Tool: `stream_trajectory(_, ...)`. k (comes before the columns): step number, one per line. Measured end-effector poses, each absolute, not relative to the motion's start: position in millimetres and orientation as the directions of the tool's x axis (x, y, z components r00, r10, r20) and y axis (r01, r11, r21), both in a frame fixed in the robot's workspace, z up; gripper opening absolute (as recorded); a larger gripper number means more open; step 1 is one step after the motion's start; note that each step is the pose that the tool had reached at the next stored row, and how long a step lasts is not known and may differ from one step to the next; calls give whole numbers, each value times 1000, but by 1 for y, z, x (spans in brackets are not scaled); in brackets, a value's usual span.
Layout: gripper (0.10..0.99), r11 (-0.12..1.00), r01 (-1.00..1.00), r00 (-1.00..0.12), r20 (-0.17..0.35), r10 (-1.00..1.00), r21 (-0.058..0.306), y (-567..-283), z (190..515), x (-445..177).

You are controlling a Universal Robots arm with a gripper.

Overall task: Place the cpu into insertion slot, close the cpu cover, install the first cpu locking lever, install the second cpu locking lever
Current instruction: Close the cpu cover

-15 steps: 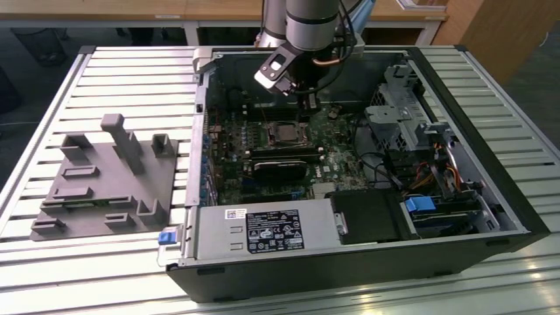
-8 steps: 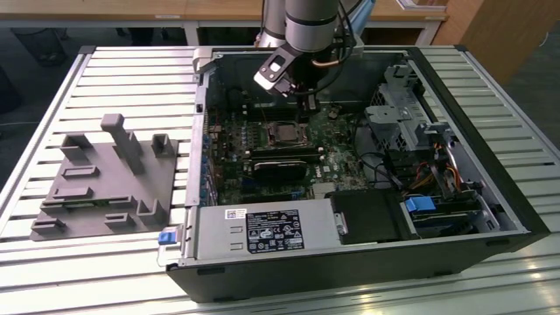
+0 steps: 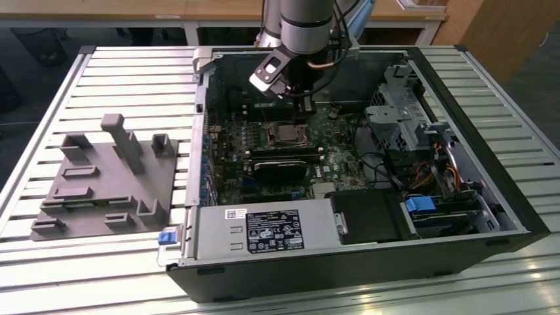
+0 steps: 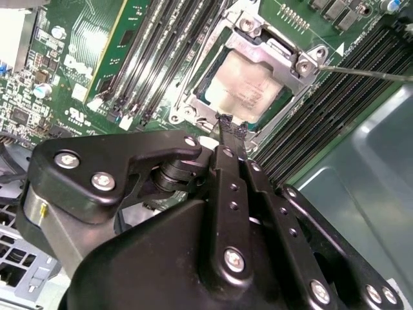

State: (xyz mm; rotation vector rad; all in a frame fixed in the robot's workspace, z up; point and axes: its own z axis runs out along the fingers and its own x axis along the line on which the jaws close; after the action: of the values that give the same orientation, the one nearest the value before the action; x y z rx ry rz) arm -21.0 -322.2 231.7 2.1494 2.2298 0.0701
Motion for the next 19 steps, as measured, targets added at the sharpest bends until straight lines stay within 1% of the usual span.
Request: stream_trajectory(19, 106, 38, 997, -38, 0, 999, 63, -324, 220, -33)
